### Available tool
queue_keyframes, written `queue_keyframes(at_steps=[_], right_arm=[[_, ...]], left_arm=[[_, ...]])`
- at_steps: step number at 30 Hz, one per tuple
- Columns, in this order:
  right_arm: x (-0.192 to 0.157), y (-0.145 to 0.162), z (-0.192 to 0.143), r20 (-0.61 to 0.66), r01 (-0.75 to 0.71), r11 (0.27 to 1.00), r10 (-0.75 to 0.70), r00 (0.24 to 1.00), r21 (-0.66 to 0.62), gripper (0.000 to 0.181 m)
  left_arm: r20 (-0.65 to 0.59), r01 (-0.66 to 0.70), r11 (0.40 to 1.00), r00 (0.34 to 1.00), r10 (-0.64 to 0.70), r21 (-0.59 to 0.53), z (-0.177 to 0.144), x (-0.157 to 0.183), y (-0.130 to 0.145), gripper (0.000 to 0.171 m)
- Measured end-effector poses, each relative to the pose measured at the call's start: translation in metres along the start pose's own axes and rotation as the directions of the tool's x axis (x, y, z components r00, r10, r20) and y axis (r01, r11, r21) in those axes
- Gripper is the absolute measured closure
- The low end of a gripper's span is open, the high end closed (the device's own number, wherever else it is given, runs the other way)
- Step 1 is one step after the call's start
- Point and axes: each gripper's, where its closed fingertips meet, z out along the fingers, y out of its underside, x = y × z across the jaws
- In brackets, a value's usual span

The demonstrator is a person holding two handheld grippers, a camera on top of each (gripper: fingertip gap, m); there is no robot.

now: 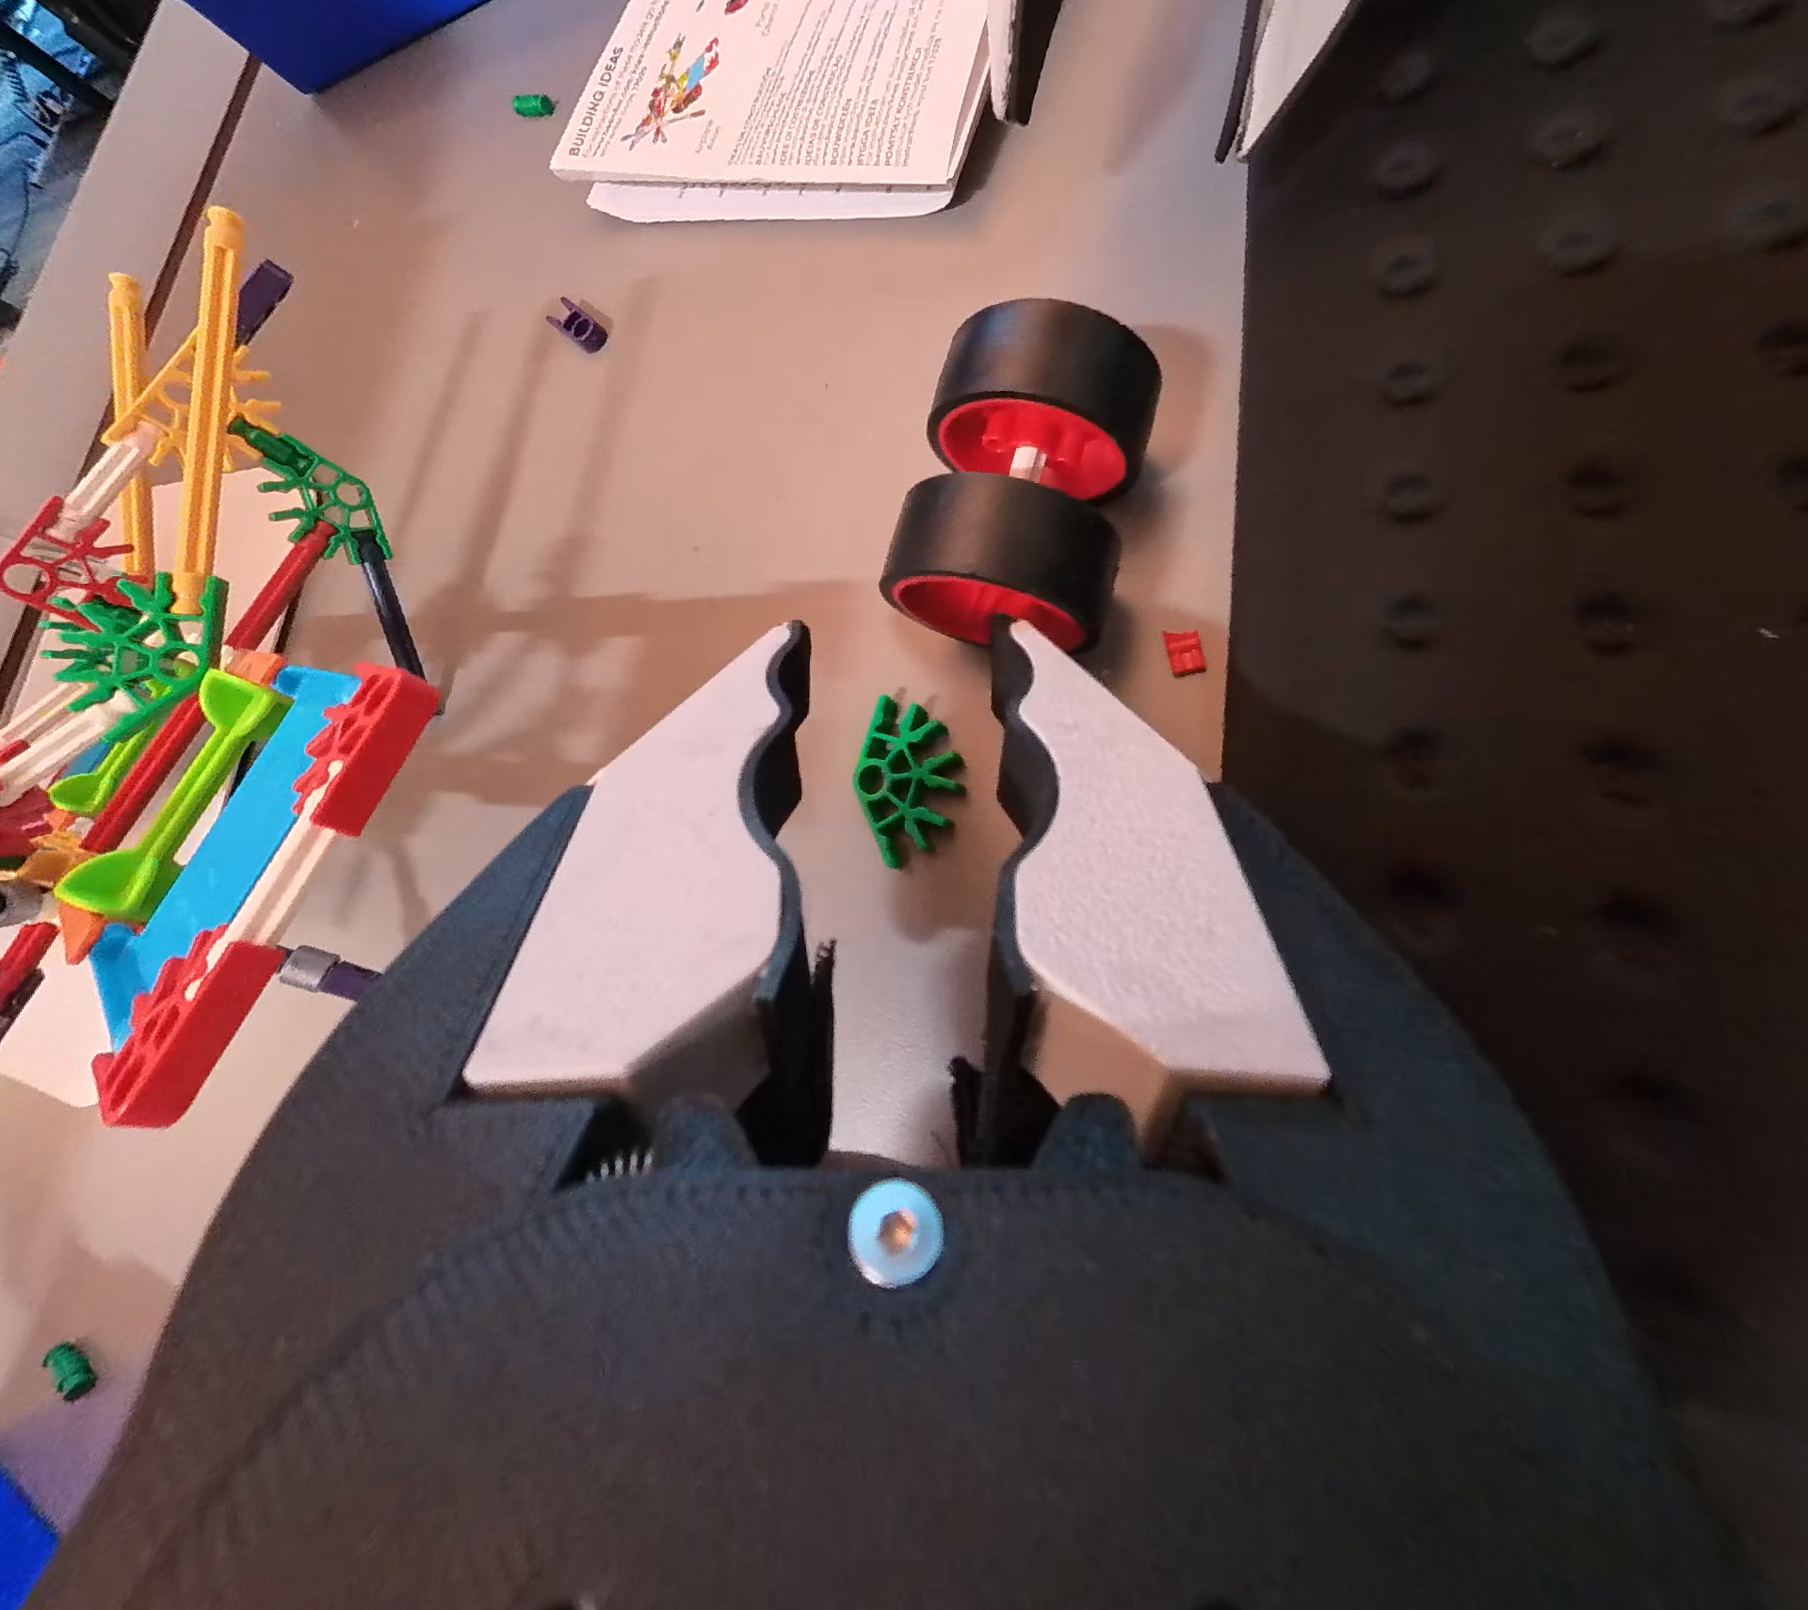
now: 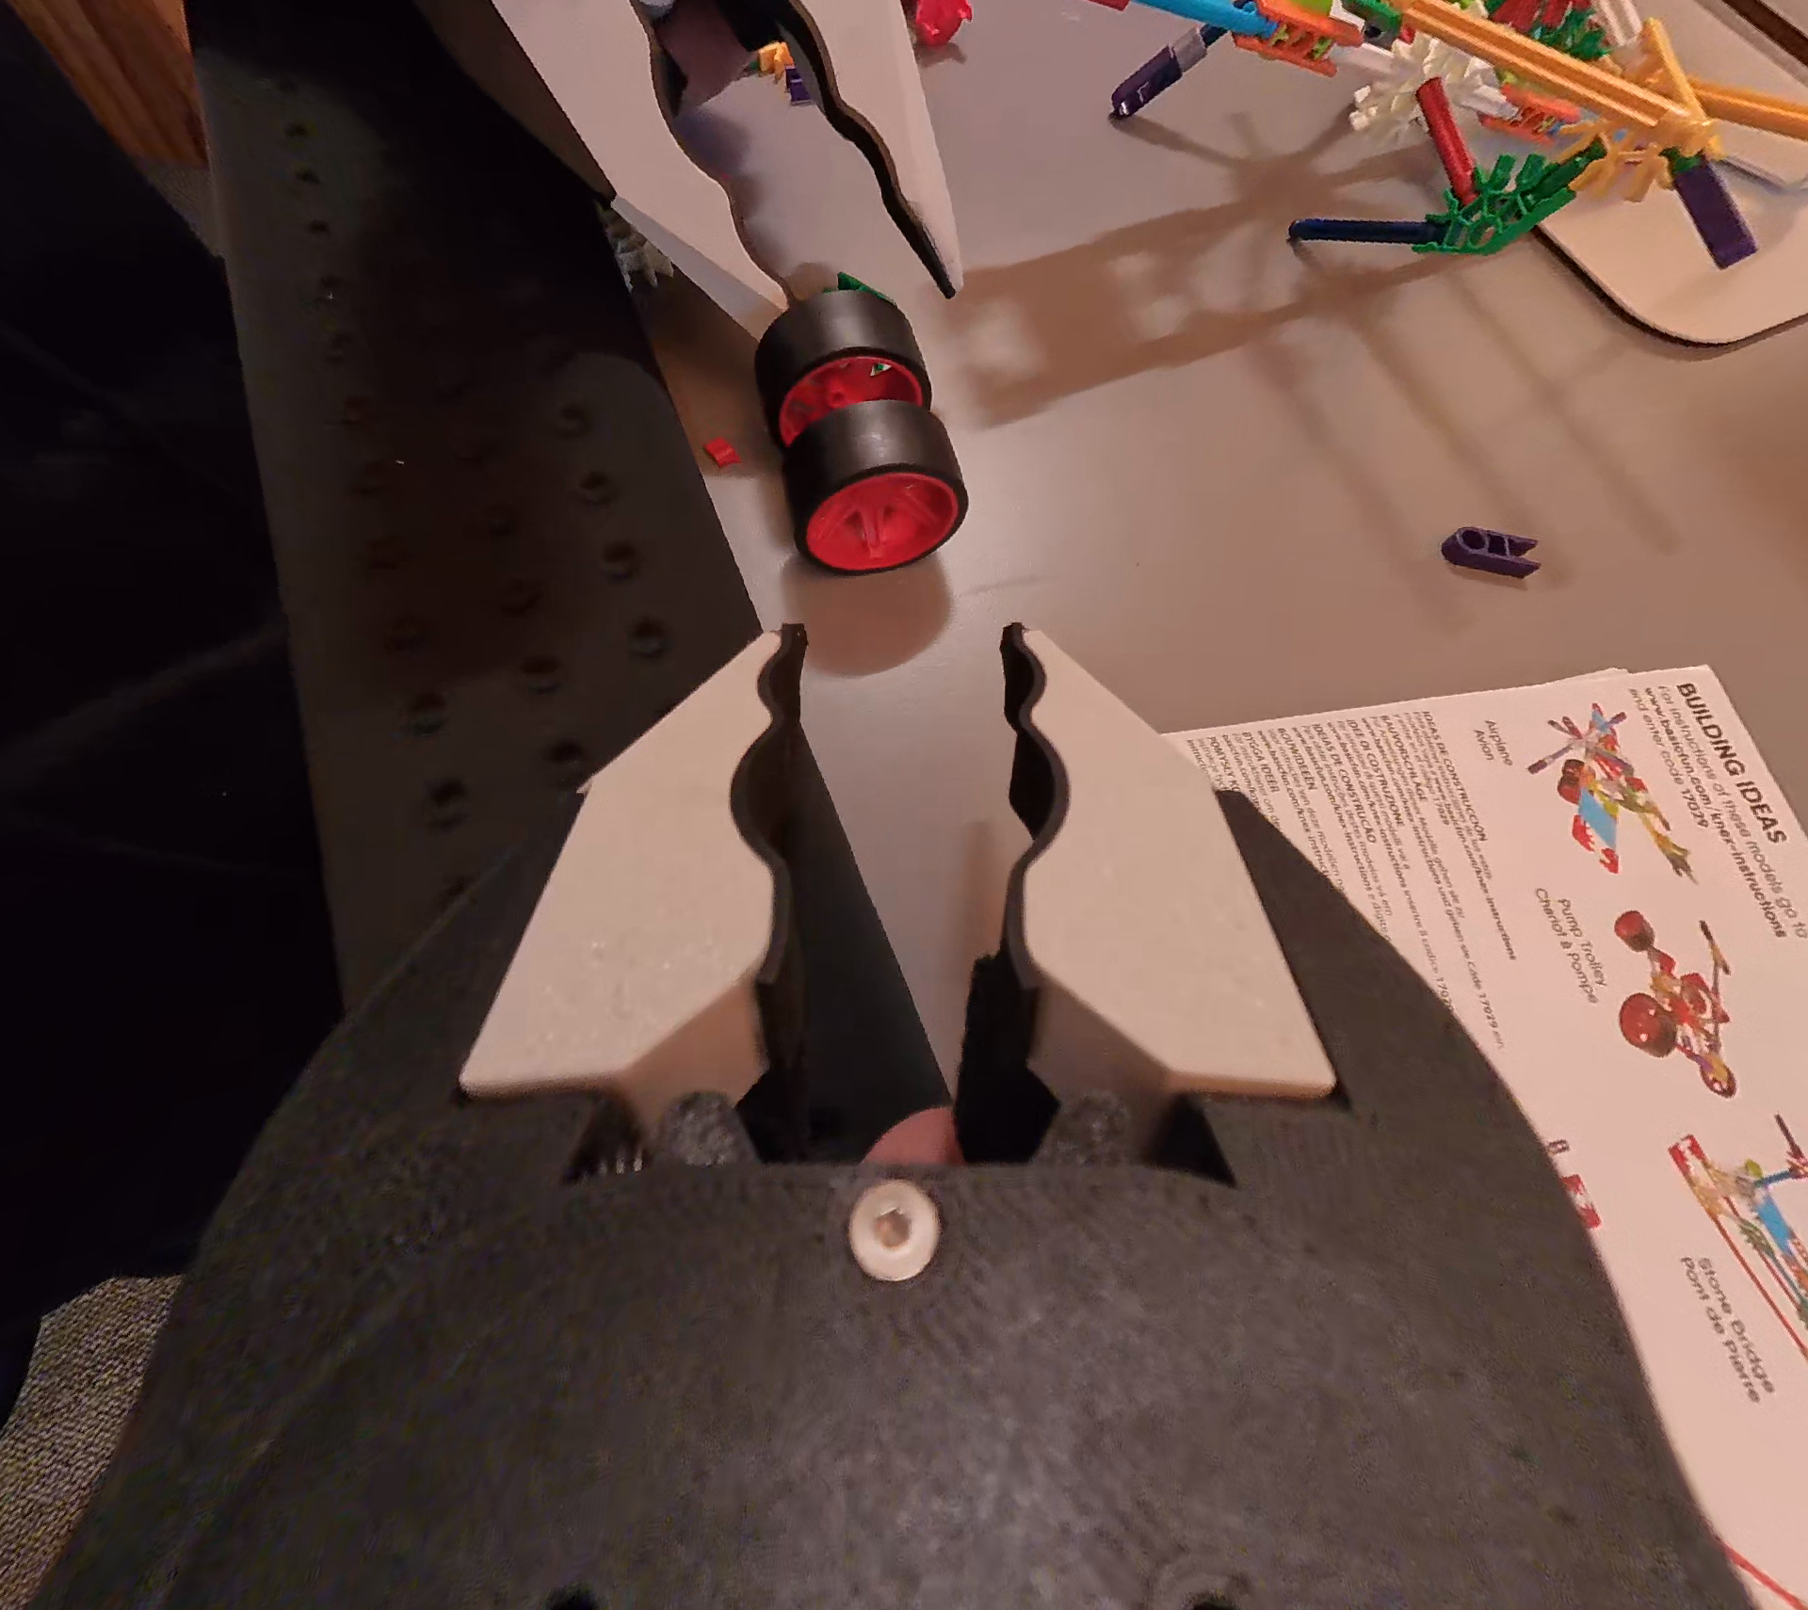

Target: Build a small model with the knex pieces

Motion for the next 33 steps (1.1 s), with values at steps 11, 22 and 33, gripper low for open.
queue_keyframes(at_steps=[11, 22, 33], right_arm=[[0.001, 0.003, 0.003, -0.012, 0.004, 1.0, -0.004, 1.0, -0.025, 0.142], [-0.001, 0.008, 0.006, -0.006, 0.019, 0.998, -0.02, 1.0, -0.068, 0.142], [0.0, 0.012, 0.009, -0.026, 0.037, 0.993, -0.04, 0.999, -0.111, 0.141]], left_arm=[[-0.01, -0.022, 1.0, 1.0, 0.022, 0.003, -0.004, 0.003, -0.002, 0.137], [0.056, 0.091, 0.996, 0.994, -0.092, 0.02, -0.084, -0.02, 0.009, 0.132], [0.255, 0.132, 0.983, 0.962, -0.096, -0.128, -0.16, -0.047, 0.057, 0.133]])
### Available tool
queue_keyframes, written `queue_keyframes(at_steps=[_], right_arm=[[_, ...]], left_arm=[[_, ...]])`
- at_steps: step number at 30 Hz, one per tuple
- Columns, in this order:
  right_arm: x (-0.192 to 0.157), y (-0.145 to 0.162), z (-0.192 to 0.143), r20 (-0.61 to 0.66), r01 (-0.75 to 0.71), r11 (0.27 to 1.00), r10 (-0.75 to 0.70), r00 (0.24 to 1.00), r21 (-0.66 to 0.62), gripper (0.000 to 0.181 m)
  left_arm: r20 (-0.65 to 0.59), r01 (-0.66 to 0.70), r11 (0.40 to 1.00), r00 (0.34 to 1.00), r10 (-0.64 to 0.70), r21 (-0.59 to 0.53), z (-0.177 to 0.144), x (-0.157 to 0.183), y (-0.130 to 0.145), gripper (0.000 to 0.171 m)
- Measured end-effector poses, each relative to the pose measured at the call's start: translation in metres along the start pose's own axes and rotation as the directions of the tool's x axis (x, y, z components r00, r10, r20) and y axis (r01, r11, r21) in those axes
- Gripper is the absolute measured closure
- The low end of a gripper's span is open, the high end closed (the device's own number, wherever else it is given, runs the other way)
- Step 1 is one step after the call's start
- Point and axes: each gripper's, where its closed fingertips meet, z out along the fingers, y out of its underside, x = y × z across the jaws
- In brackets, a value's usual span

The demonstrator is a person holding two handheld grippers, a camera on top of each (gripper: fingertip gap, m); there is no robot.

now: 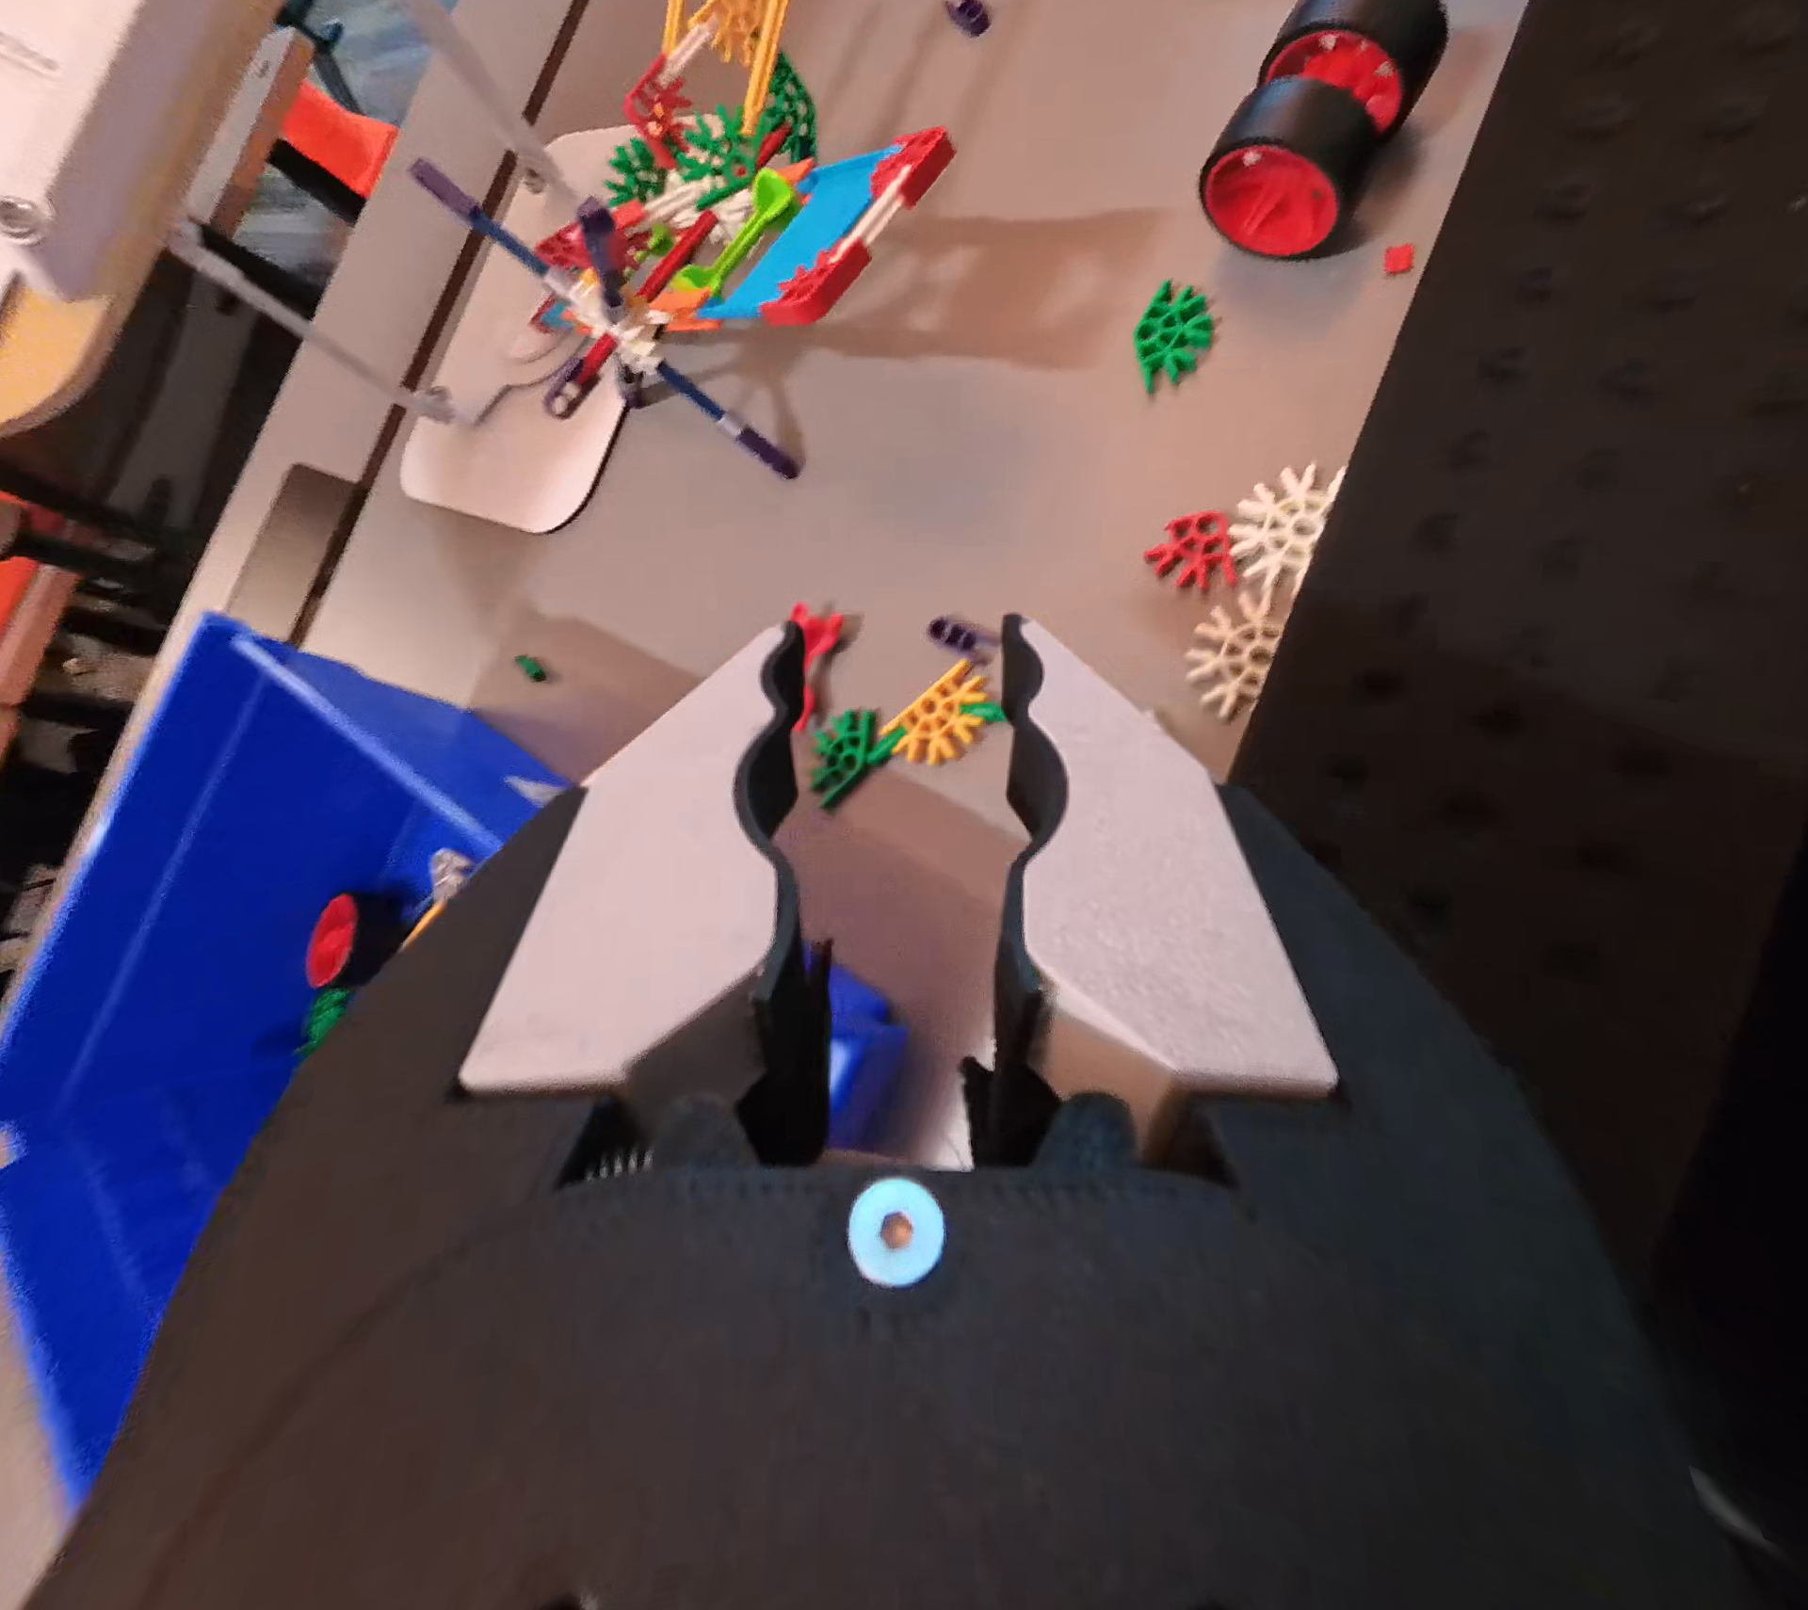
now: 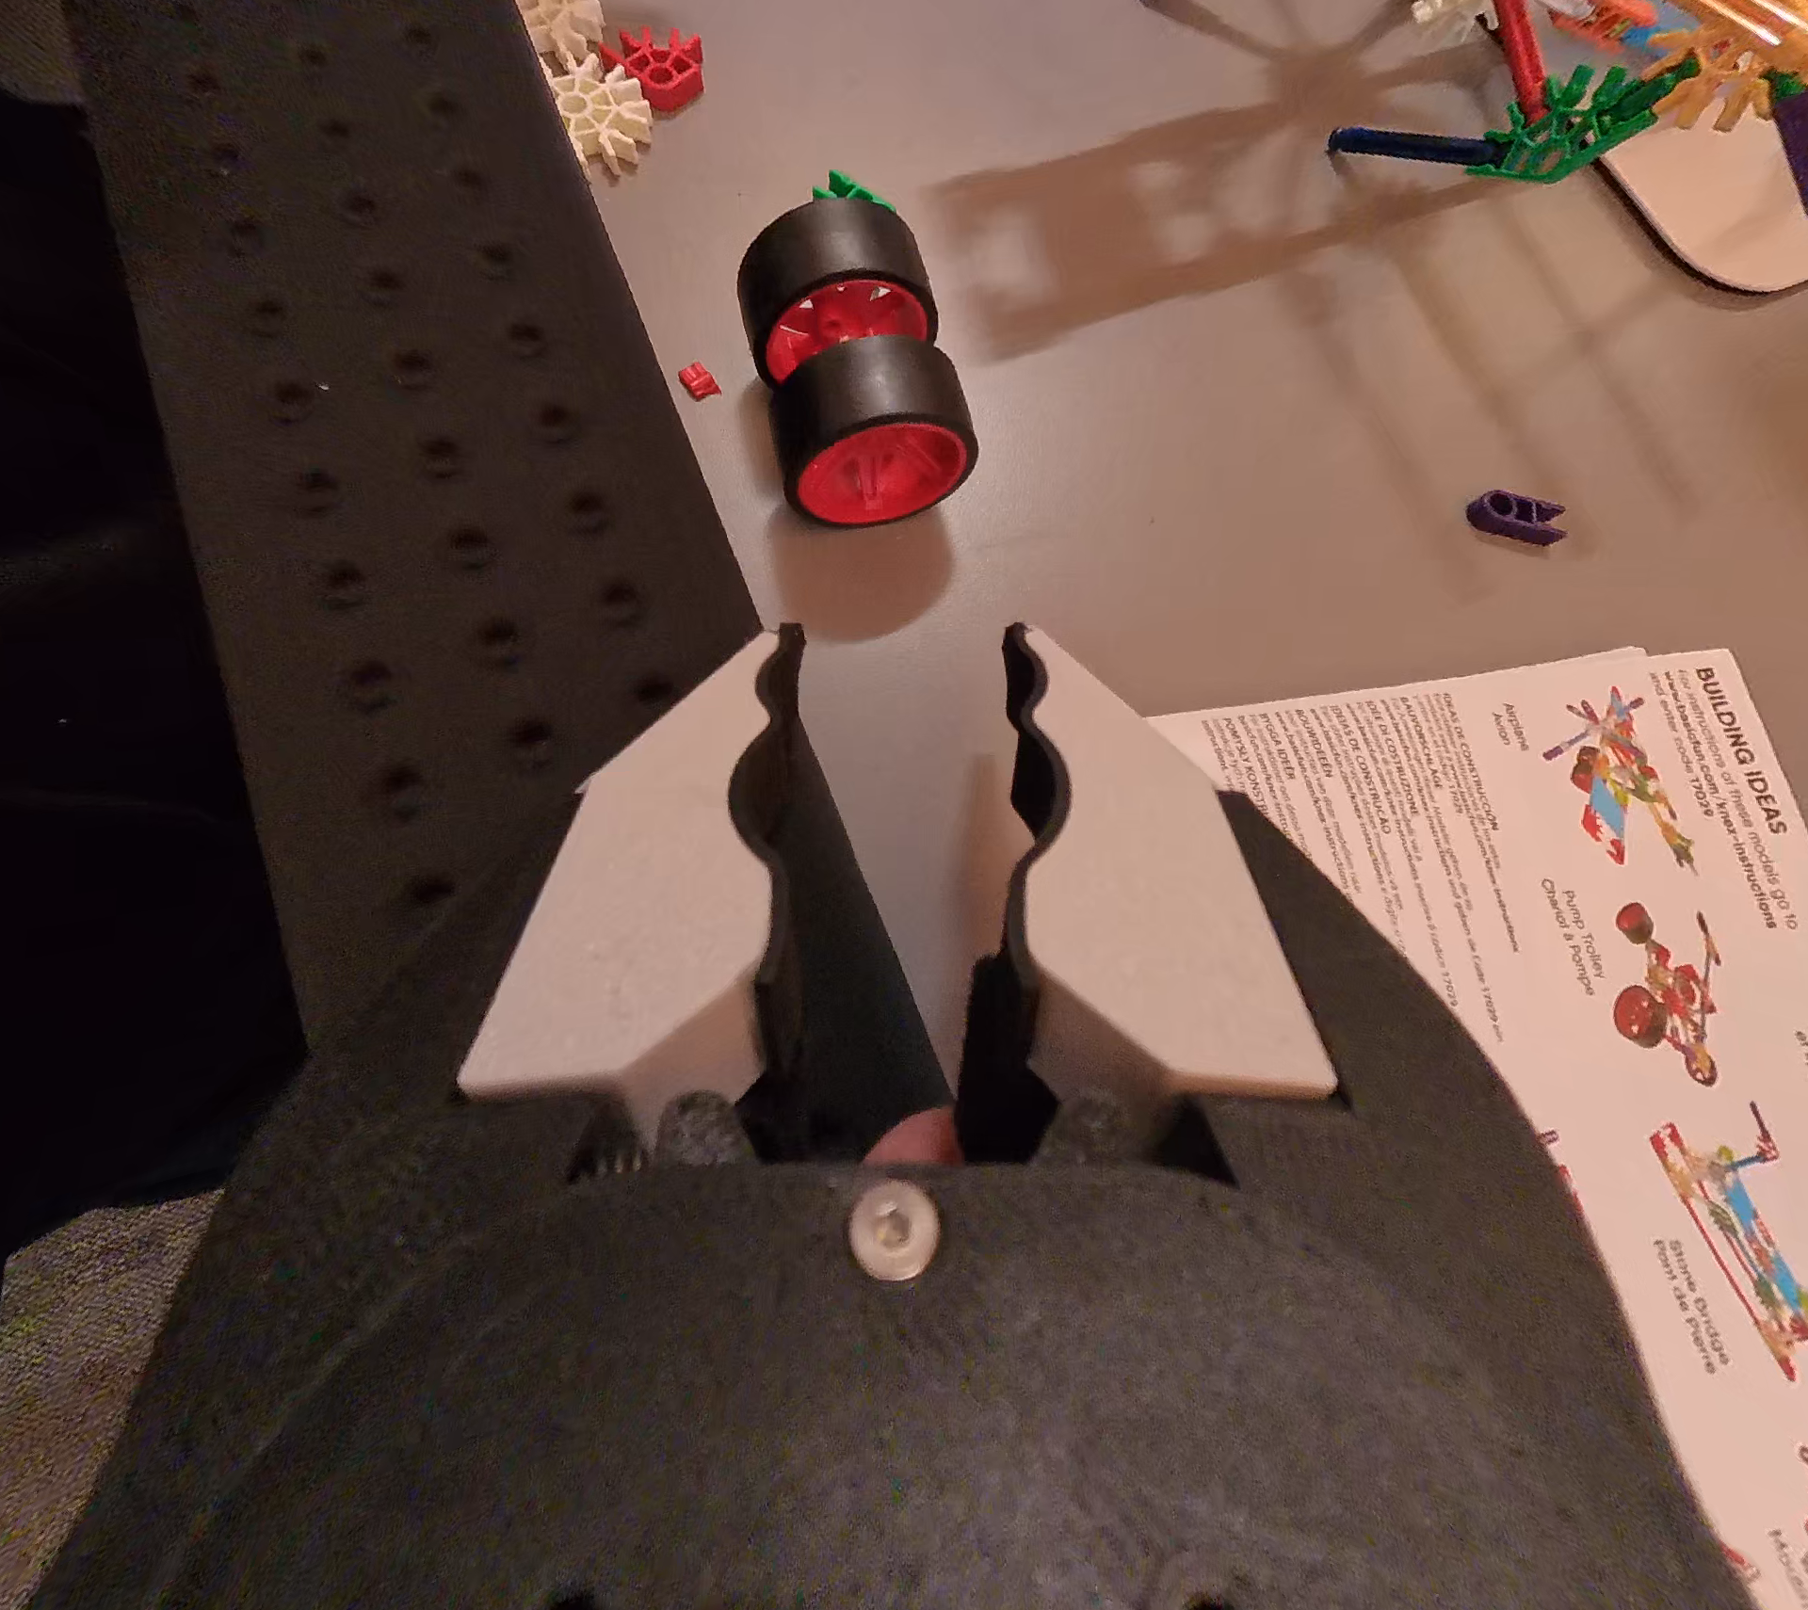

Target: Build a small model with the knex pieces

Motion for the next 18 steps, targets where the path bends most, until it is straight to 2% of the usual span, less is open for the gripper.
queue_keyframes(at_steps=[4, 8, 13, 18], right_arm=[[0.001, 0.0, -0.001, -0.02, 0.004, 1.0, -0.004, 1.0, 0.004, 0.141], [0.002, -0.001, -0.001, -0.034, 0.004, 1.0, -0.004, 0.999, 0.009, 0.141], [0.003, 0.0, -0.001, -0.044, 0.002, 1.0, -0.001, 0.999, 0.011, 0.141], [0.002, 0.0, -0.001, -0.03, 0.003, 1.0, -0.003, 1.0, 0.016, 0.141]], left_arm=[[0.002, -0.055, 0.995, 0.998, 0.055, -0.078, -0.005, -0.006, 0.011, 0.134], [-0.031, -0.032, 0.987, 0.999, 0.027, -0.157, 0.016, 0.002, 0.021, 0.136], [-0.056, 0.183, 0.947, 0.977, -0.204, -0.264, 0.043, 0.021, 0.043, 0.126], [-0.03, 0.354, 0.896, 0.927, -0.375, -0.267, 0.056, 0.025, 0.057, 0.121]])
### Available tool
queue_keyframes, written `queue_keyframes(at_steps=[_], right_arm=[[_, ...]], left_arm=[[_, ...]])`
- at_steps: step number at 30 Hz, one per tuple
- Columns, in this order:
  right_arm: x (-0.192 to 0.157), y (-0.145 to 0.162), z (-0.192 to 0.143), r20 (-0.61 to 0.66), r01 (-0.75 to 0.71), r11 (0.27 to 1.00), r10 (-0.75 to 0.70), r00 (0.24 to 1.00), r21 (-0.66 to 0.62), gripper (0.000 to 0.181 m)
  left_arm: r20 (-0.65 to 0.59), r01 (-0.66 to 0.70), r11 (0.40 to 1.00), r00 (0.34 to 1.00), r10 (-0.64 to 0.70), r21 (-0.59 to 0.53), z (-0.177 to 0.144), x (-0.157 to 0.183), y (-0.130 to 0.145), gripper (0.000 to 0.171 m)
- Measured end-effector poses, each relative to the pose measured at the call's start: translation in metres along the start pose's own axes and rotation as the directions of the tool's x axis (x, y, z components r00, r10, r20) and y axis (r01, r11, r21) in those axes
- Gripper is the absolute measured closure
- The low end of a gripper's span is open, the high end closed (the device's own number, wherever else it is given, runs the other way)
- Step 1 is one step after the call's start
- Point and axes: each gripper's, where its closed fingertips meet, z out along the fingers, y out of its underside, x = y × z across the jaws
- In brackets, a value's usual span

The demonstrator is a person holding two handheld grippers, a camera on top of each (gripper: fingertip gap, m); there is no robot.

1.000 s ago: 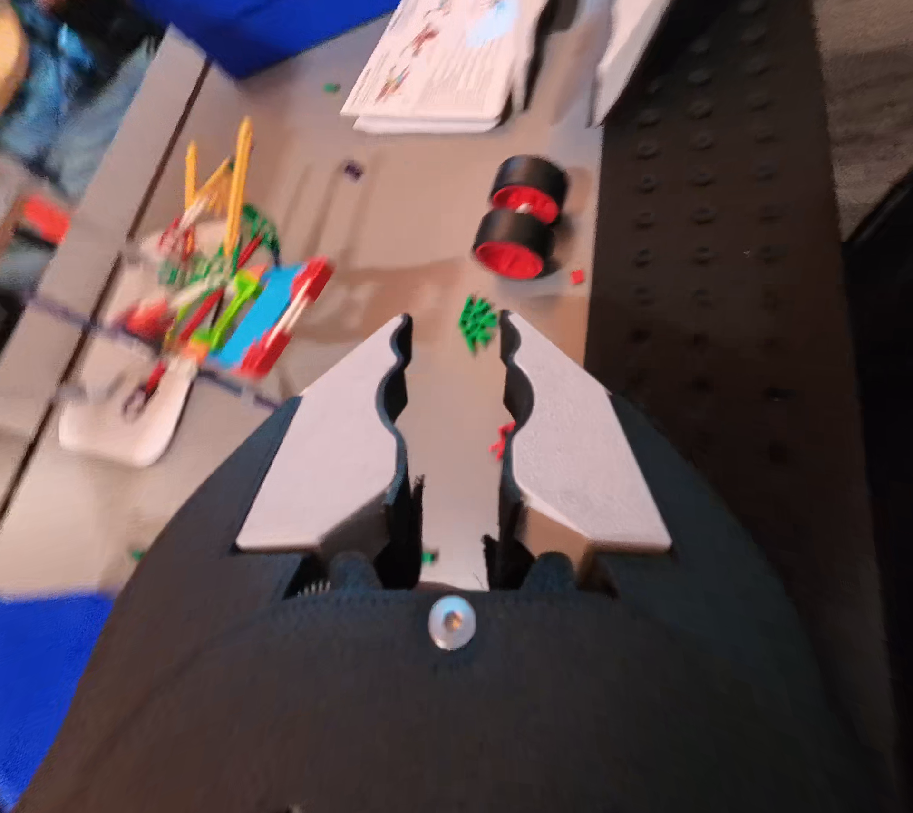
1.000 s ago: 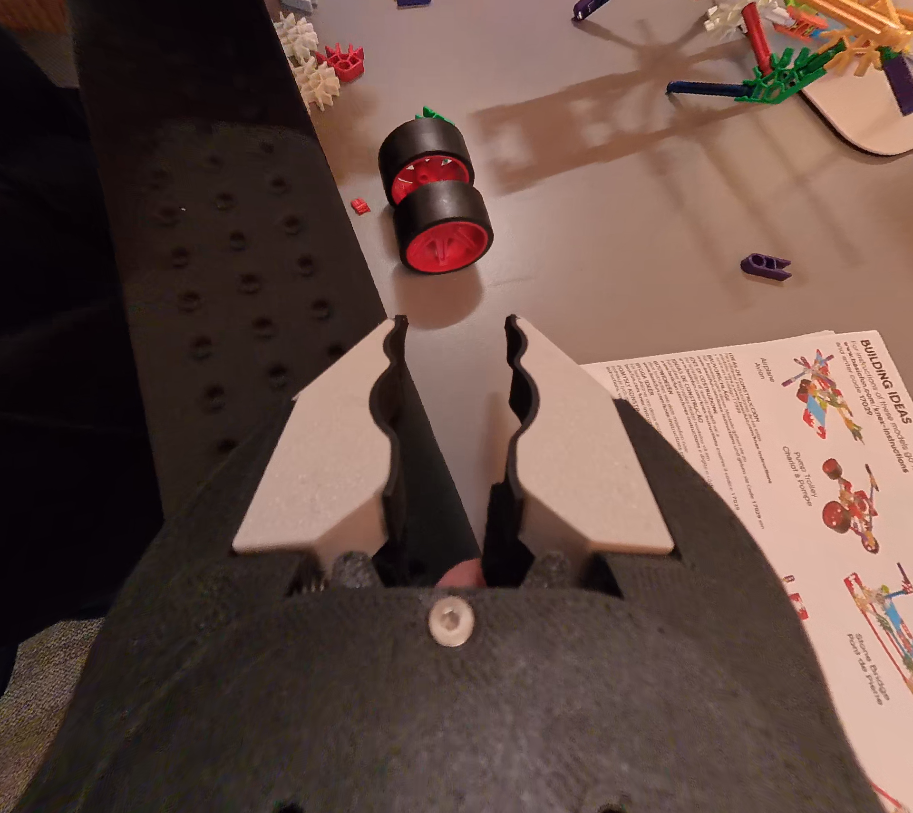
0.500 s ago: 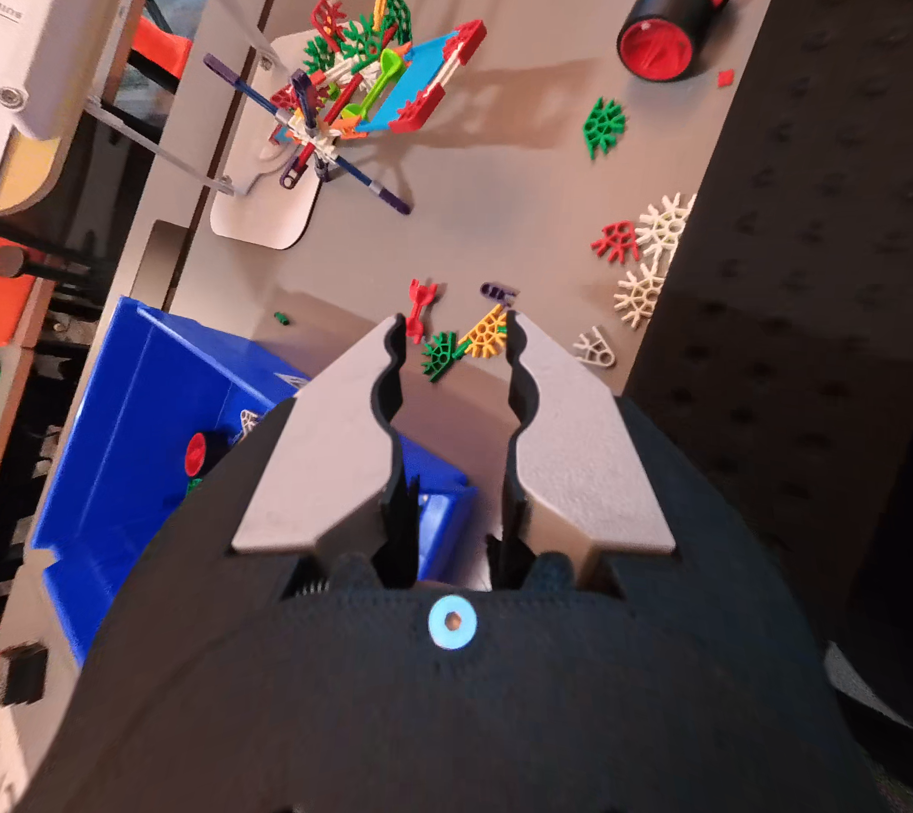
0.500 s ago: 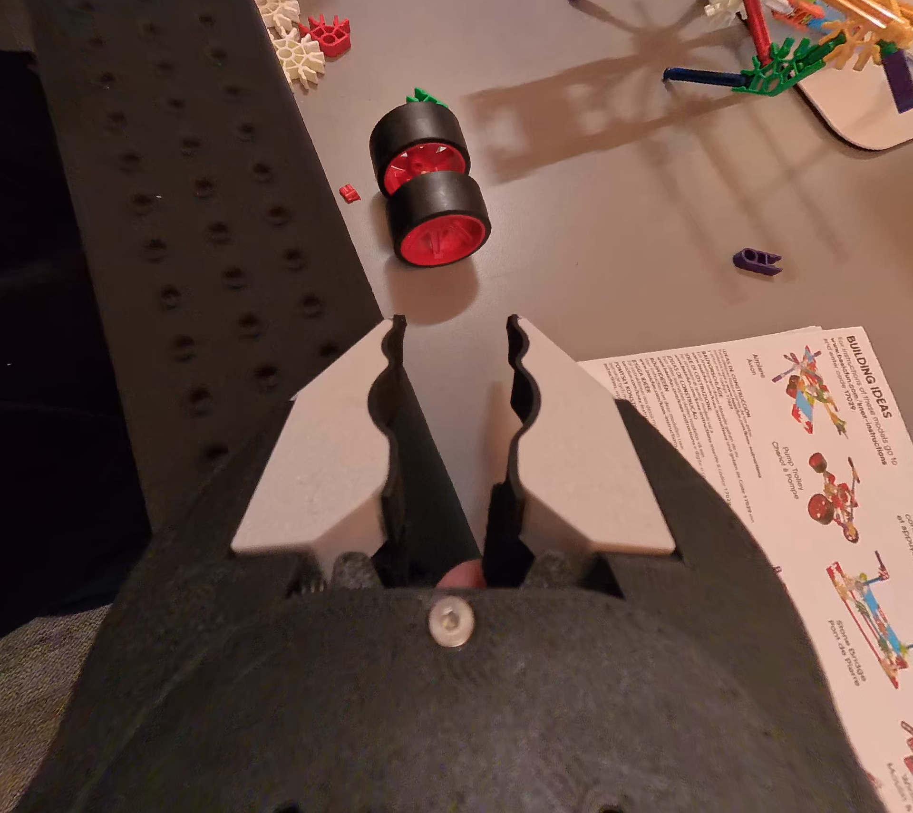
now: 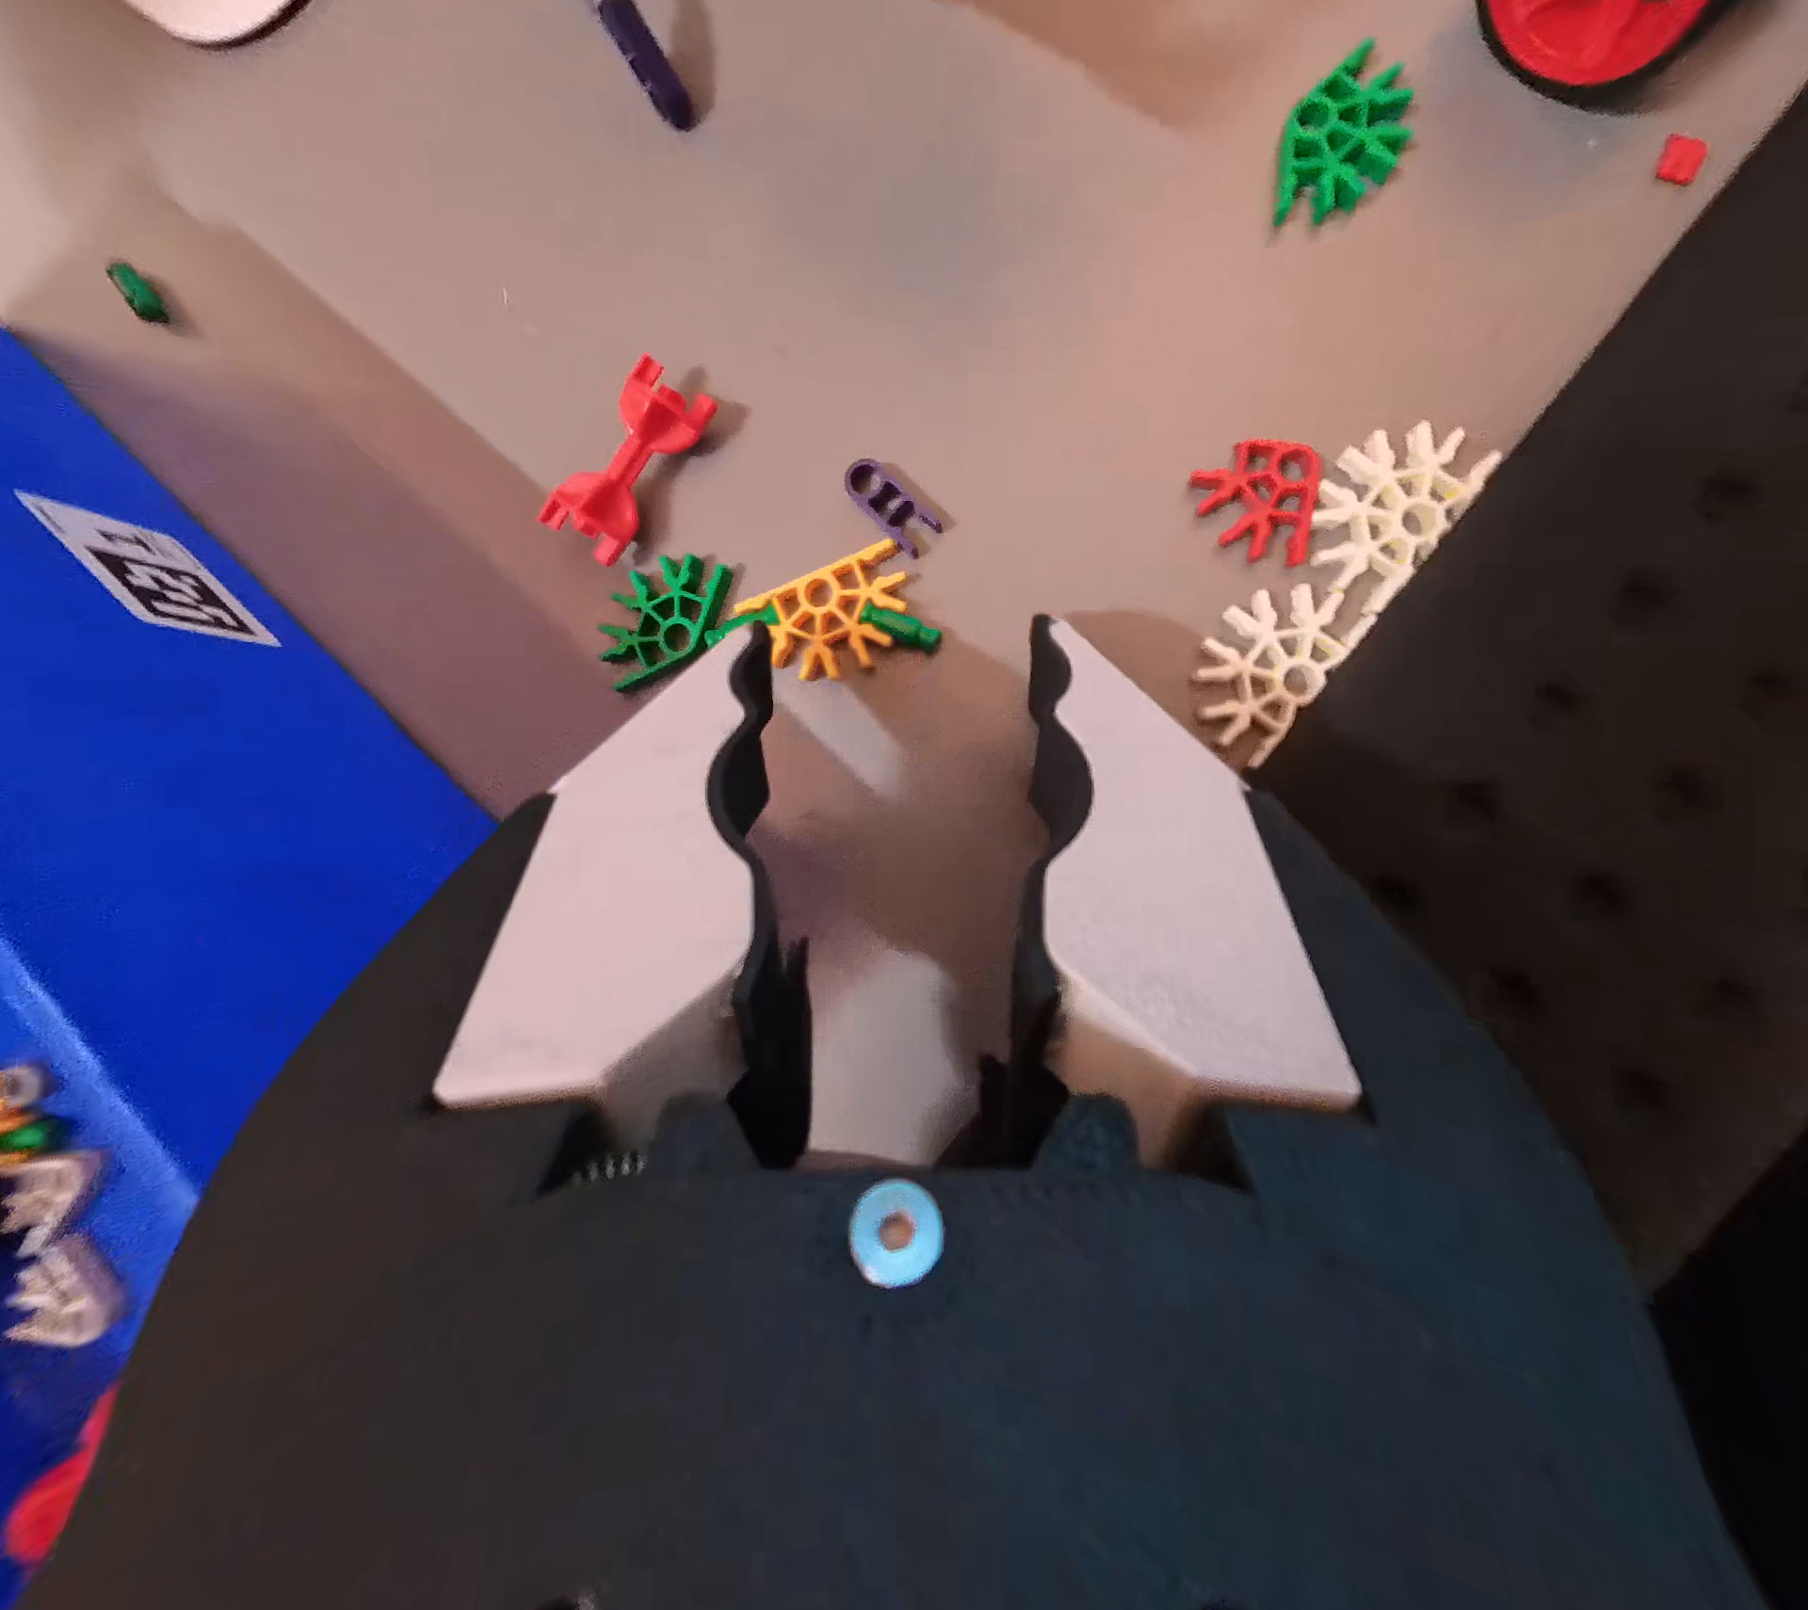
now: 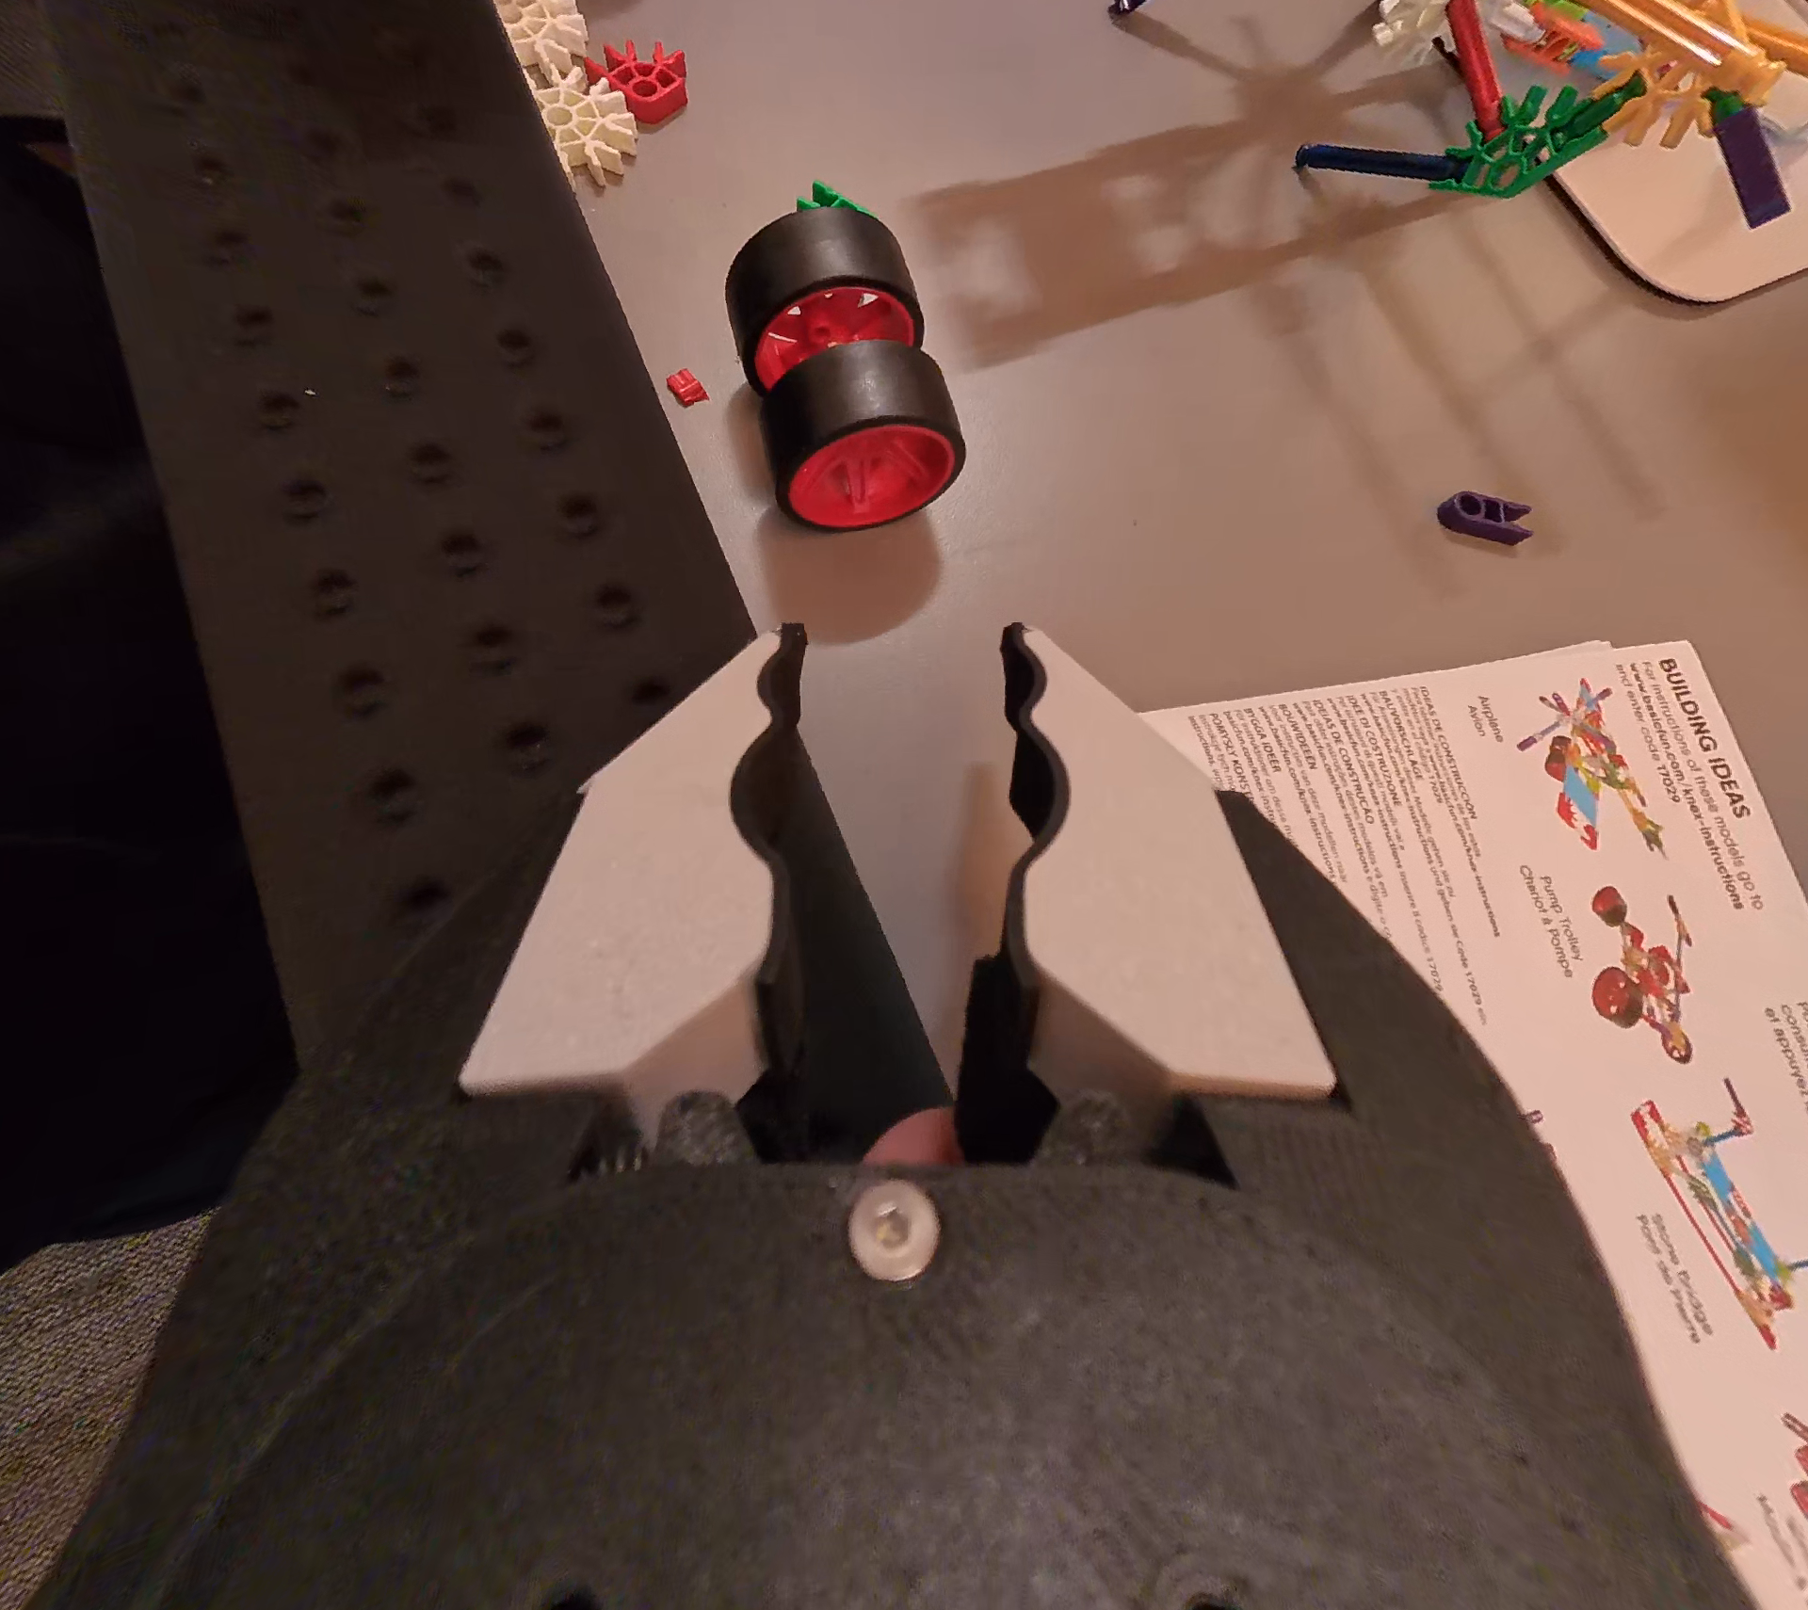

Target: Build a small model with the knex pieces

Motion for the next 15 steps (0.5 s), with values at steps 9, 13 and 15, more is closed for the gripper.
queue_keyframes(at_steps=[9, 13, 15], right_arm=[[-0.002, -0.001, -0.001, 0.015, 0.006, 1.0, -0.006, 1.0, 0.01, 0.141], [-0.003, -0.001, -0.001, 0.021, 0.007, 1.0, -0.007, 1.0, 0.012, 0.141], [-0.003, -0.001, -0.001, 0.023, 0.009, 1.0, -0.009, 1.0, 0.014, 0.141]], left_arm=[[-0.055, 0.035, 0.999, 0.998, -0.035, 0.003, 0.012, 0.009, -0.005, 0.127], [-0.066, -0.034, 0.999, 0.997, 0.036, 0.04, 0.008, 0.018, -0.013, 0.128], [-0.027, -0.082, 0.995, 0.996, 0.083, 0.05, 0.005, 0.013, -0.015, 0.128]])
